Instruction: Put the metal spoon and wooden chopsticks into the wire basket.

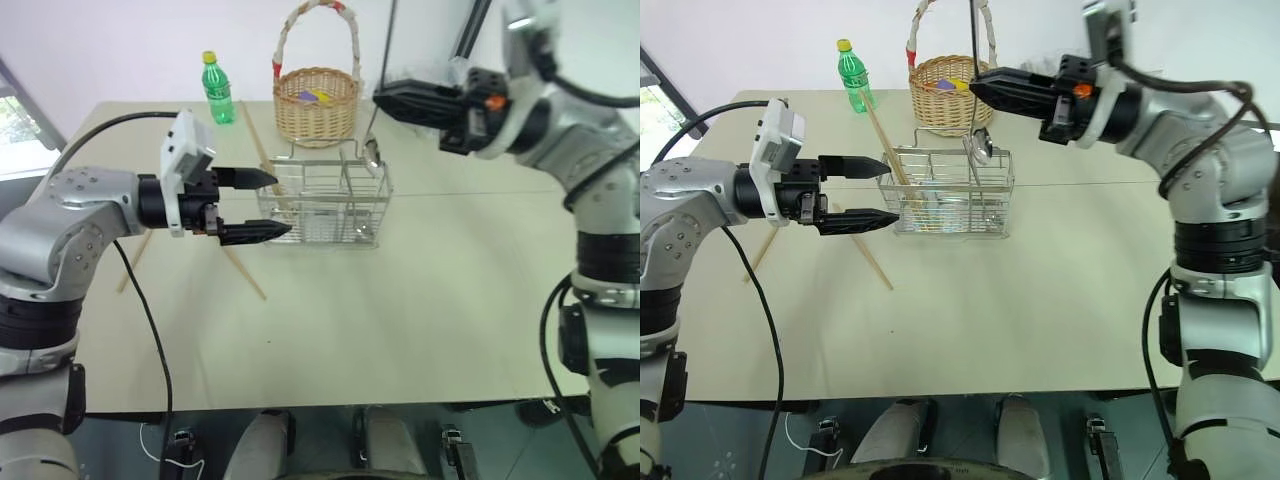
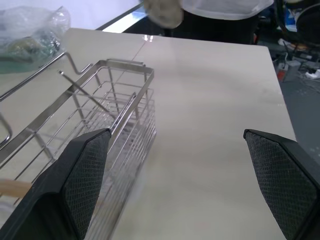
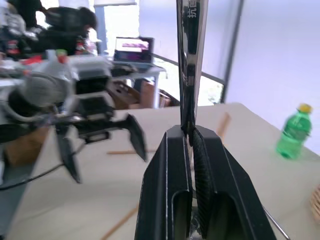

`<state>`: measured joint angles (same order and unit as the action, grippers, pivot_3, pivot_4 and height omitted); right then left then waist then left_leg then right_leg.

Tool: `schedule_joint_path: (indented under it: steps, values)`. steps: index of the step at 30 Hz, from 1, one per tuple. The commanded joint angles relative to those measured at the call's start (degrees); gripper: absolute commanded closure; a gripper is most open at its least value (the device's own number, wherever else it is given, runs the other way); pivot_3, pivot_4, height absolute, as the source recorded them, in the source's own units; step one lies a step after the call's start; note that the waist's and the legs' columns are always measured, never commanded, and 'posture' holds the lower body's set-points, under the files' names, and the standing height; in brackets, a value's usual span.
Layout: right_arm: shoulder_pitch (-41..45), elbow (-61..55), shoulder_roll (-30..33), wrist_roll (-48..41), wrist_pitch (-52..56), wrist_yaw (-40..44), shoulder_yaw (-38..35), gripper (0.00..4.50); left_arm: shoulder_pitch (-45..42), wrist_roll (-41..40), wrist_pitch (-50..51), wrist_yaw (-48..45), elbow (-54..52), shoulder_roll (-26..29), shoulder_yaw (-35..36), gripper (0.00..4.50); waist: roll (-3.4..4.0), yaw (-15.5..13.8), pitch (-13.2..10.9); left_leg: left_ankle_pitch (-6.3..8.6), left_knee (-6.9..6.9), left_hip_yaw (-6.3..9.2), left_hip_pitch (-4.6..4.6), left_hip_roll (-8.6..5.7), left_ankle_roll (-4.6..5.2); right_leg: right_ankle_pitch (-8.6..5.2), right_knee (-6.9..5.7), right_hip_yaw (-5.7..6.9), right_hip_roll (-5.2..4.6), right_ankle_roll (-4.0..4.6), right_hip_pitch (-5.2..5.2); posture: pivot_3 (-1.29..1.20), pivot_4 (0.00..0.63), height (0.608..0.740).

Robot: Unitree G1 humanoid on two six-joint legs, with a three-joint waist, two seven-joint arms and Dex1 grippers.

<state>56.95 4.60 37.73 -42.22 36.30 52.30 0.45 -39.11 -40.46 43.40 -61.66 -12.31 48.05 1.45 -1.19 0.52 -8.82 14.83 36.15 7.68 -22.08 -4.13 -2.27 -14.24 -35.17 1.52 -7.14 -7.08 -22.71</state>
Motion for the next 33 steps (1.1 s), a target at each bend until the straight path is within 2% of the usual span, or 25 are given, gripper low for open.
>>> schedule_joint_path:
  steps: [1, 4, 8, 11, 16, 21, 26, 30, 33]
  values:
    - [-0.7, 3.3, -3.7, 7.4, -5.3, -5.5, 0.5, 4.42, -1.6, -0.1, -0.7, 0.2, -1.0, 0.0, 1.7, 0.00, -0.01, 0.2, 0.0, 0.00, 0.01, -0.01, -0.03, 0.00, -0.01, 0.01, 0.00, 0.00, 0.00, 0.00, -0.02, 0.00, 0.150, 0.674]
    - [-1.7, 6.6, -6.2, 12.0, -8.2, -7.7, 0.9, 4.42, -1.6, -0.4, -0.3, 0.6, -1.2, 0.2, 2.3, 0.00, 0.01, 0.2, 0.0, -0.08, 0.00, -0.02, -0.08, -0.02, -0.14, 0.01, -0.02, 0.01, 0.00, 0.00, -0.06, 0.00, 0.150, 0.674]
    - [-3.9, 6.7, -8.6, 11.9, -5.6, -8.9, -0.4, 4.42, -1.0, -0.4, -0.3, 1.2, -1.8, 0.6, 2.9, 0.00, 0.01, 0.4, 0.0, -0.04, 0.00, -0.01, -0.11, 0.00, -0.05, 0.01, -0.02, 0.02, 0.04, 0.00, -0.09, 0.00, 0.150, 0.674]
    - [-5.7, 4.9, -9.6, 11.5, -3.3, -9.6, -0.8, 3.44, -0.8, -0.4, -0.2, 1.8, -1.8, 0.7, 3.2, 0.00, 0.01, 0.4, 0.0, -0.03, 0.01, 0.01, -0.10, 0.00, -0.03, 0.02, -0.03, 0.02, 0.10, 0.02, -0.10, 0.00, 0.150, 0.674]
    - [-6.4, 2.1, -9.7, 12.5, -2.4, -11.0, -1.6, 0.97, -0.4, -0.3, -0.3, 2.1, -2.0, 0.8, 3.5, 0.00, 0.02, 0.4, 0.0, -0.06, 0.02, 0.02, -0.04, 0.01, -0.06, 0.08, -0.08, 0.02, 0.21, 0.10, -0.09, 0.00, 0.150, 0.674]
    - [-2.8, 2.3, -7.5, 10.4, -0.3, -9.5, -4.9, 0.97, -0.5, 0.5, -0.9, 3.5, -0.7, 0.6, 4.4, 0.00, 0.03, 0.4, 0.0, -0.06, 0.02, 0.01, 0.01, 0.02, -0.06, 0.09, -0.08, 0.02, 0.23, 0.12, -0.05, 0.00, 0.150, 0.674]
    - [1.3, -0.7, -1.4, 5.5, 3.1, -1.1, -7.7, 0.97, -2.9, 1.3, -0.4, 11.8, 4.1, -1.0, 9.8, 0.00, 0.02, 0.3, 0.0, -0.06, -0.02, 0.02, 0.01, 0.02, -0.06, 0.09, -0.05, 0.04, 0.23, 0.12, -0.05, 0.00, 0.150, 0.674]
    - [-2.6, -9.8, 6.2, 1.6, 5.4, 9.5, -7.0, 0.97, -5.5, 4.0, -0.3, 19.4, 10.5, -0.6, 14.1, 0.00, -0.01, 0.3, 0.0, -0.04, -0.04, 0.06, -0.01, 0.02, -0.03, 0.08, -0.01, 0.11, 0.23, 0.11, -0.03, 0.00, 0.150, 0.674]
    - [-8.2, -17.2, 11.6, -2.4, 7.7, 15.9, -7.6, 0.97, -7.0, 8.1, 0.3, 23.1, 16.1, 1.5, 13.7, 0.00, -0.05, 0.3, 0.0, -0.03, -0.02, 0.04, 0.02, 0.02, -0.01, 0.08, 0.00, 0.13, 0.23, 0.10, 0.04, 0.00, 0.150, 0.674]
